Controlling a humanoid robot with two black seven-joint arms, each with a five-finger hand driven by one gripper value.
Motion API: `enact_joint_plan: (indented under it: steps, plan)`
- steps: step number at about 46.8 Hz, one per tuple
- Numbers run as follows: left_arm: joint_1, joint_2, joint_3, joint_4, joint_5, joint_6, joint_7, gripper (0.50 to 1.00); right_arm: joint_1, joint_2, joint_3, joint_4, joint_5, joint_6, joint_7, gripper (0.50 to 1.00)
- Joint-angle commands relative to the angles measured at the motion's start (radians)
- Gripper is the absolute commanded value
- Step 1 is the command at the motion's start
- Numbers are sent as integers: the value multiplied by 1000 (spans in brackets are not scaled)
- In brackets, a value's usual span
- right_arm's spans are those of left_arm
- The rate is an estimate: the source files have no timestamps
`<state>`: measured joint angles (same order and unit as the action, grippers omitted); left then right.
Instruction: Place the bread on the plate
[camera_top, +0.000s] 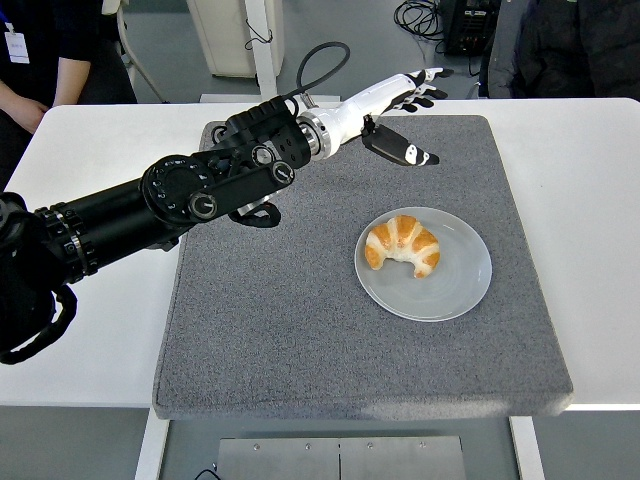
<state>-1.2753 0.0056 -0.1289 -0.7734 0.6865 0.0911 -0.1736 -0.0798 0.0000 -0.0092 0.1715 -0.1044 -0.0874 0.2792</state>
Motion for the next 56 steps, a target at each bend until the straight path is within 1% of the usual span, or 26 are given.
enact_joint_plan:
  steps: [1, 4, 6, 9, 13, 18, 23, 27, 29, 32, 38, 40, 46, 56]
  plan:
    - [34, 4, -43, 6, -41, 28, -1, 921, 0, 0, 2, 0, 0, 0, 0, 1000]
    - [53, 4, -80, 6, -71, 67, -1, 924, 0, 0, 2, 0, 0, 0, 0, 1000]
    - [63, 5, -103, 8, -84, 87, -1, 934, 0, 0, 2, 0, 0, 0, 0, 1000]
    - [79, 7, -127, 8, -96, 101, 0, 954, 0, 0, 2, 0, 0, 0, 0, 1000]
    - [90, 19, -158, 6, -113, 99, 2, 968, 0, 0, 2, 0, 0, 0, 0, 1000]
    - [103, 37, -192, 6, -162, 98, 3, 971, 0, 0, 2, 0, 0, 0, 0, 1000]
    - [109, 43, -198, 8, -202, 99, -1, 971, 0, 0, 2, 0, 0, 0, -2, 1000]
    - [134, 53, -199, 13, -203, 99, -3, 972, 0, 0, 2, 0, 0, 0, 0, 1000]
    - [146, 56, -199, 14, -203, 101, -12, 971, 0, 0, 2, 2, 0, 0, 0, 1000]
    - [162, 60, -199, 17, -205, 101, -43, 971, 0, 0, 3, 2, 0, 0, 0, 1000]
    - [197, 85, -210, 26, -206, 102, -153, 971, 0, 0, 3, 2, 0, 0, 0, 1000]
    - [211, 91, -231, 26, -214, 104, -168, 971, 0, 0, 3, 2, 0, 0, 0, 1000]
    - [244, 106, -288, 26, -268, 102, -175, 971, 0, 0, 2, 2, 0, 0, 0, 1000]
    - [292, 116, -299, 51, -335, 102, -178, 971, 0, 0, 3, 2, 0, 0, 0, 1000]
